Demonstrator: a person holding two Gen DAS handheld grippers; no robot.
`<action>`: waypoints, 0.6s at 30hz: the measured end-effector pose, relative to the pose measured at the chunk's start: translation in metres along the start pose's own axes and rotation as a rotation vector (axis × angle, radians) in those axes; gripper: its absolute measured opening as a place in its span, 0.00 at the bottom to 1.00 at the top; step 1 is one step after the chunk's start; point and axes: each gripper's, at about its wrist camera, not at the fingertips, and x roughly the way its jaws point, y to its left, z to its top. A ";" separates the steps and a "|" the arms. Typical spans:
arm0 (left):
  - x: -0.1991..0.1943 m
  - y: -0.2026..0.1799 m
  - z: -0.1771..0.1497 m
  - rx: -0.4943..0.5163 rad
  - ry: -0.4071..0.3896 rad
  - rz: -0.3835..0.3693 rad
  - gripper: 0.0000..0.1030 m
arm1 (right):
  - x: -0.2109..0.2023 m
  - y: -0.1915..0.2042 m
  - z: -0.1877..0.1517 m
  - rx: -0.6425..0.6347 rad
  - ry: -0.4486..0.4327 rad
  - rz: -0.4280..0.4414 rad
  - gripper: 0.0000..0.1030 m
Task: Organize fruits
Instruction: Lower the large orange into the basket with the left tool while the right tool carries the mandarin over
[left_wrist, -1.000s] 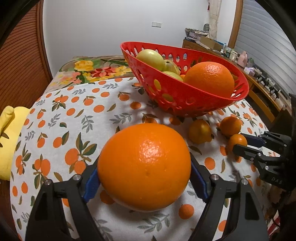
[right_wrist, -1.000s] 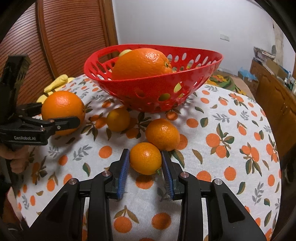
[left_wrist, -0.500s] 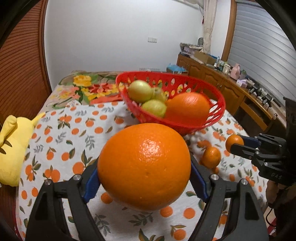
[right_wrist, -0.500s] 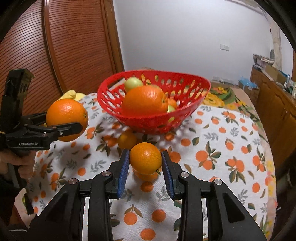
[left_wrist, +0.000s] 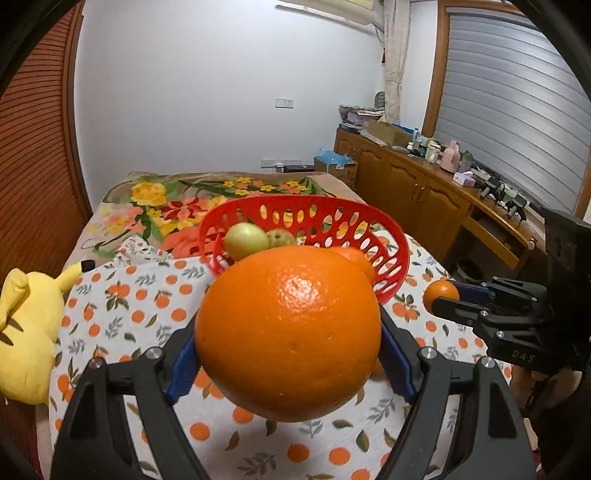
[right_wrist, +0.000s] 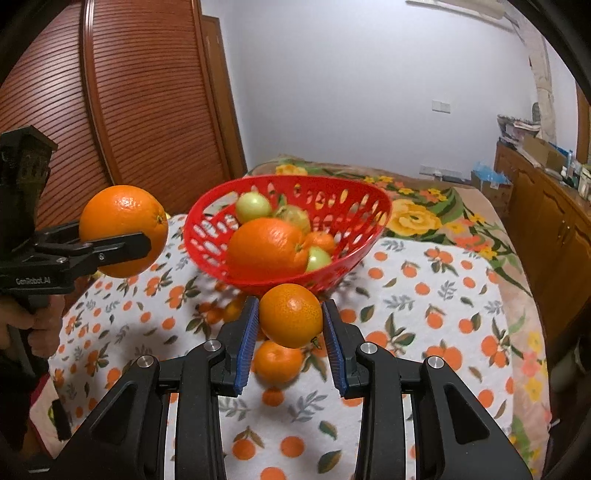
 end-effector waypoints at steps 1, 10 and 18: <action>0.003 -0.001 0.004 0.004 0.001 0.000 0.79 | -0.001 -0.003 0.002 0.002 -0.004 -0.002 0.33; 0.037 -0.013 0.035 0.046 0.026 0.017 0.79 | 0.004 -0.033 0.012 0.029 -0.011 -0.016 0.33; 0.071 -0.017 0.058 0.058 0.052 0.012 0.79 | 0.007 -0.051 0.020 0.044 -0.026 -0.023 0.33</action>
